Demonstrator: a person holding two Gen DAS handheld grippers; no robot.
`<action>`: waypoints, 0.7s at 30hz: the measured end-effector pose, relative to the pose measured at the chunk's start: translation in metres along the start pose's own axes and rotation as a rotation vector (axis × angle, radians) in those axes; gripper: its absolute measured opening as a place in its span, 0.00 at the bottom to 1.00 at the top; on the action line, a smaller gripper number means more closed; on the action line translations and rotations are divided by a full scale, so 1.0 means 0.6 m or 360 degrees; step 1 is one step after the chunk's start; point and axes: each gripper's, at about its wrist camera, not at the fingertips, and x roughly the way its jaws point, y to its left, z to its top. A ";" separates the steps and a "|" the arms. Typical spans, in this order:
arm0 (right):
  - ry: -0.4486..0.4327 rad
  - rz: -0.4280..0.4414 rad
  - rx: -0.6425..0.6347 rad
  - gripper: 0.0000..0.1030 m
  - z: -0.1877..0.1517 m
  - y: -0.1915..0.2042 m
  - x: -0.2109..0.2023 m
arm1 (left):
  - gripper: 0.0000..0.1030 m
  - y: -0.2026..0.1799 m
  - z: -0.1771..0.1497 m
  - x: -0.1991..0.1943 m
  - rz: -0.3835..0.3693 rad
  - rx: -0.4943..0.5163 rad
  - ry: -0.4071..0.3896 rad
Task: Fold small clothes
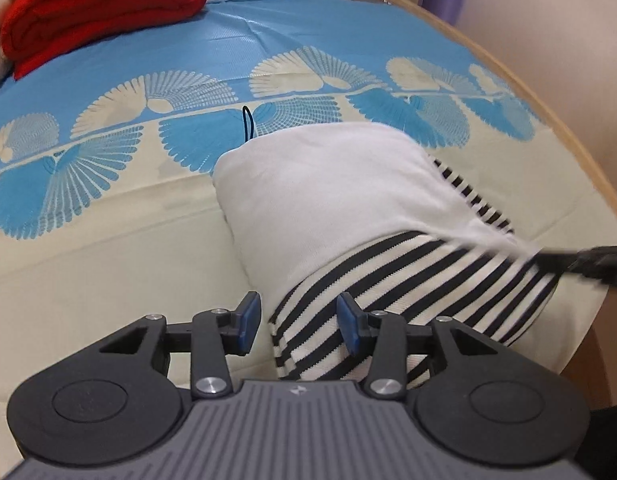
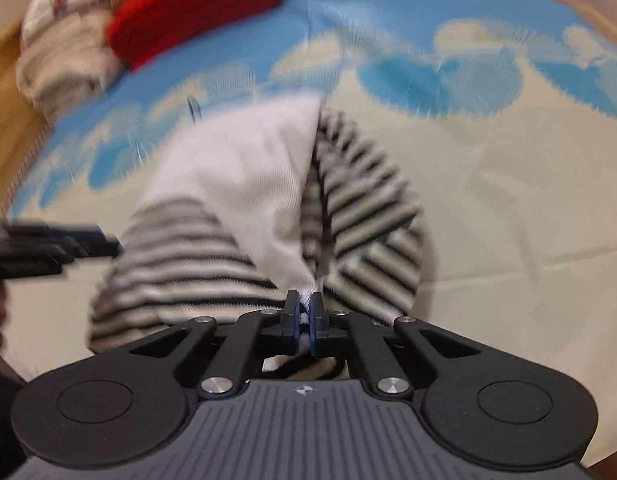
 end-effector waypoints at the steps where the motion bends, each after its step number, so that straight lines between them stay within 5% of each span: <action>1: -0.0083 0.0036 0.0057 0.03 0.004 -0.011 -0.024 | 0.45 0.002 0.000 0.000 -0.0022 -0.0018 0.0006; 4: -0.0310 0.0137 0.0289 0.03 0.002 -0.056 -0.097 | 0.52 0.004 -0.001 0.003 -0.0095 -0.0048 0.0048; 6: -0.0338 0.0106 0.0349 0.03 -0.009 -0.075 -0.121 | 0.54 0.003 -0.003 0.009 -0.0148 -0.0065 0.0088; 11: 0.0100 -0.0101 0.0369 0.03 -0.040 -0.104 -0.057 | 0.70 -0.009 -0.015 0.045 -0.0263 -0.0032 0.0255; 15: 0.0308 -0.0280 0.0191 0.03 -0.043 -0.080 0.013 | 0.73 -0.018 -0.028 0.078 -0.0145 0.0063 0.0337; 19: 0.0318 -0.0313 0.0155 0.06 -0.030 -0.064 0.037 | 0.72 -0.007 -0.027 0.086 -0.0135 0.0028 0.0343; 21: 0.0167 -0.0323 0.0181 0.16 -0.016 -0.058 0.011 | 0.72 -0.008 -0.023 0.084 -0.0135 0.0039 0.0335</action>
